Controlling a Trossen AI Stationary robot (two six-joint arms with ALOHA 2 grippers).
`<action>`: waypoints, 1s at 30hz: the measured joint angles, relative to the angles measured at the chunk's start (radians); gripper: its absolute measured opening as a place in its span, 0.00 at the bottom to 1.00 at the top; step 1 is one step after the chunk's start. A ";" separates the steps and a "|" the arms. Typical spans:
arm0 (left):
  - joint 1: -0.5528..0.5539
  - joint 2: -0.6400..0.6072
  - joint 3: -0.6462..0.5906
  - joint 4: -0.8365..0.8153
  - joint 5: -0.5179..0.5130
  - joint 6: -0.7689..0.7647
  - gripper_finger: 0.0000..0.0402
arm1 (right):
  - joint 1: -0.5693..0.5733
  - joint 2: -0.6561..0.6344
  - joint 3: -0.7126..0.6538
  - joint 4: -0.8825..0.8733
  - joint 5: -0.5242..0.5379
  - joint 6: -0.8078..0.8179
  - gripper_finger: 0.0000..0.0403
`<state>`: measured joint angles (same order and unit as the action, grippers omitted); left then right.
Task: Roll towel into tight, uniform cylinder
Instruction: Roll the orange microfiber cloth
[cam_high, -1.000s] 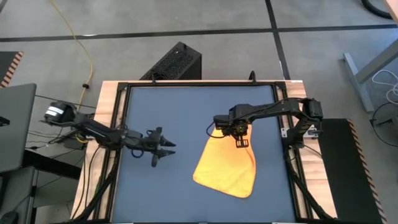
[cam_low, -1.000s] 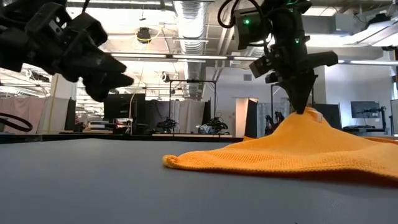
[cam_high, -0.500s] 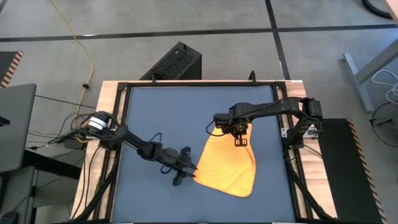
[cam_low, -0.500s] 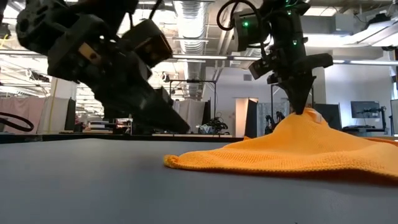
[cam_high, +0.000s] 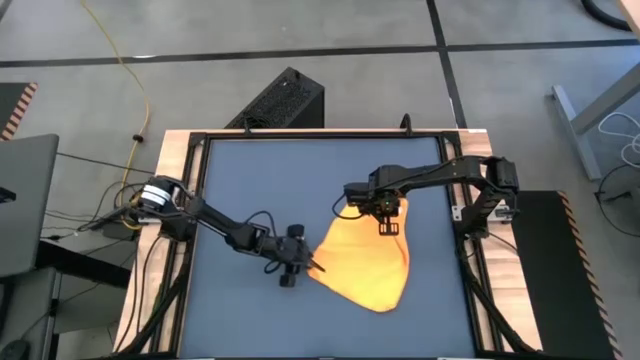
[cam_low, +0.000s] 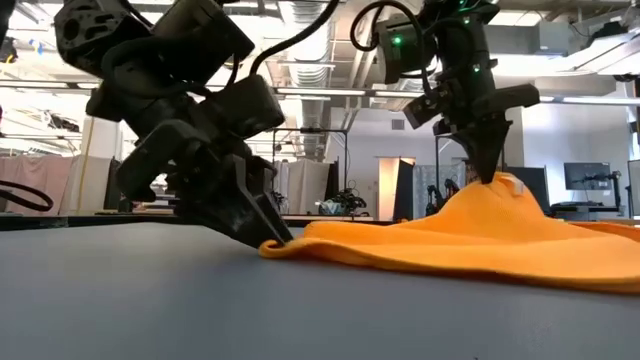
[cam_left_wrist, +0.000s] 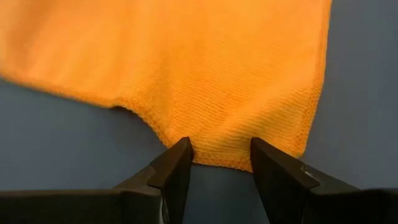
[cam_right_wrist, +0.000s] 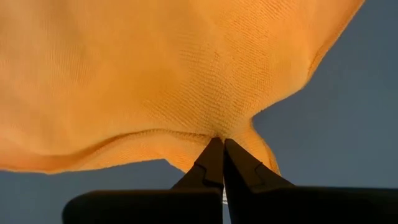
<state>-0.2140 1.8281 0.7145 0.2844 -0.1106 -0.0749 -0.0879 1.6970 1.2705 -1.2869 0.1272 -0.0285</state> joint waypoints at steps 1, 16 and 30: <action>0.015 -0.016 -0.009 -0.023 0.003 0.009 0.39 | 0.000 0.000 0.000 -0.005 0.000 0.010 0.05; 0.272 -0.388 -0.238 -0.293 -0.042 0.110 0.39 | 0.028 0.000 -0.033 0.070 -0.058 0.086 0.05; 0.417 -0.604 -0.358 -0.310 0.026 0.112 0.39 | 0.043 0.000 -0.177 0.288 -0.079 0.178 0.14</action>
<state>0.2030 1.2242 0.3561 -0.0257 -0.0845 0.0367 -0.0444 1.6970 1.0935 -0.9993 0.0481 0.1495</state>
